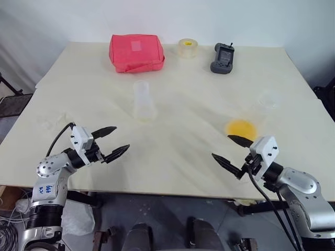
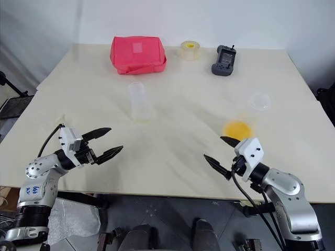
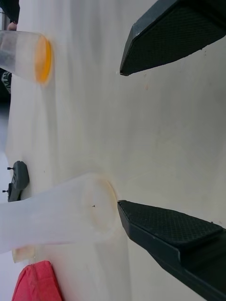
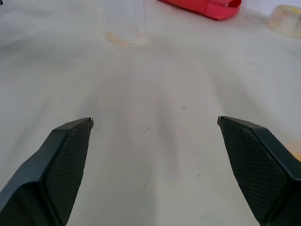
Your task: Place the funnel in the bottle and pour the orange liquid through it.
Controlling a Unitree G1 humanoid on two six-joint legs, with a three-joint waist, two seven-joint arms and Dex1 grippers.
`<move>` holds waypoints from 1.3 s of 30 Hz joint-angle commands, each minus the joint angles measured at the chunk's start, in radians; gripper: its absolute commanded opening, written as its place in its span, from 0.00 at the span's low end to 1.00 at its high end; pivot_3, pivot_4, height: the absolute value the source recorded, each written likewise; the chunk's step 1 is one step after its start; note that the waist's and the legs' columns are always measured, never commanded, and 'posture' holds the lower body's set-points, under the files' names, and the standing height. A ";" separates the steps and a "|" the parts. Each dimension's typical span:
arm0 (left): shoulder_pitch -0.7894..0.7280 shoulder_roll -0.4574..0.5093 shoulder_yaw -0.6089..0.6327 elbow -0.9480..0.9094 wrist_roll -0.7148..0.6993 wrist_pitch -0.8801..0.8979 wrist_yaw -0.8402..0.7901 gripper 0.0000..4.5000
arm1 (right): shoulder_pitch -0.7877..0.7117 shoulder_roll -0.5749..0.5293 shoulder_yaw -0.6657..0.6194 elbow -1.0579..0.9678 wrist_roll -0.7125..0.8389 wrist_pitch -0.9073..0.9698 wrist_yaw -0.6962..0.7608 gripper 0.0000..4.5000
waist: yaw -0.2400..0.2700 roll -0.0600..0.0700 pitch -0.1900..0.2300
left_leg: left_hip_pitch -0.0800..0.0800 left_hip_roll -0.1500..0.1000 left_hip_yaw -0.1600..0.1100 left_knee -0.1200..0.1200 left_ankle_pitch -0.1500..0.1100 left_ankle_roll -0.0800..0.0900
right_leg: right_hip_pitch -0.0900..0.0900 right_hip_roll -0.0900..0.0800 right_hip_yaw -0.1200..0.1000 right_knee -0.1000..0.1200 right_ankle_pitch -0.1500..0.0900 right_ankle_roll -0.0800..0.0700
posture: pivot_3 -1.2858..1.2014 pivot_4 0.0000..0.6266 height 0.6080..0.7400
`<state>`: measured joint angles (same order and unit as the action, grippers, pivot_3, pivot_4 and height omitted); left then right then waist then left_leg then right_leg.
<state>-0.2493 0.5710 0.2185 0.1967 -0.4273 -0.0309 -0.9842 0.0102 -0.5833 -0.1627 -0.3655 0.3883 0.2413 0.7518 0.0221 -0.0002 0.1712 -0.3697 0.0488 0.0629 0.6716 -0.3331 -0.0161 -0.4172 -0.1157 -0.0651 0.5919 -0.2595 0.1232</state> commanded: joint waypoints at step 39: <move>-0.374 -0.037 -0.028 0.235 0.059 0.080 0.142 1.00 | -0.153 0.034 0.072 -0.140 0.142 0.087 0.021 0.99 | 0.001 -0.002 0.001 | -0.001 0.001 0.003 0.008 -0.001 -0.004 | 0.000 0.000 0.000 0.001 0.002 0.003 | 0.52 0.24 1.00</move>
<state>-0.5947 0.5333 0.1969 0.4011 -0.3844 0.0916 -0.8222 -0.1436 -0.5560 -0.0839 -0.4641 0.5183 0.3332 0.7853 0.0235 -0.0027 0.1723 -0.3713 0.0493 0.0658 0.6797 -0.3345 -0.0201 -0.4172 -0.1153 -0.0651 0.5931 -0.2576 0.1267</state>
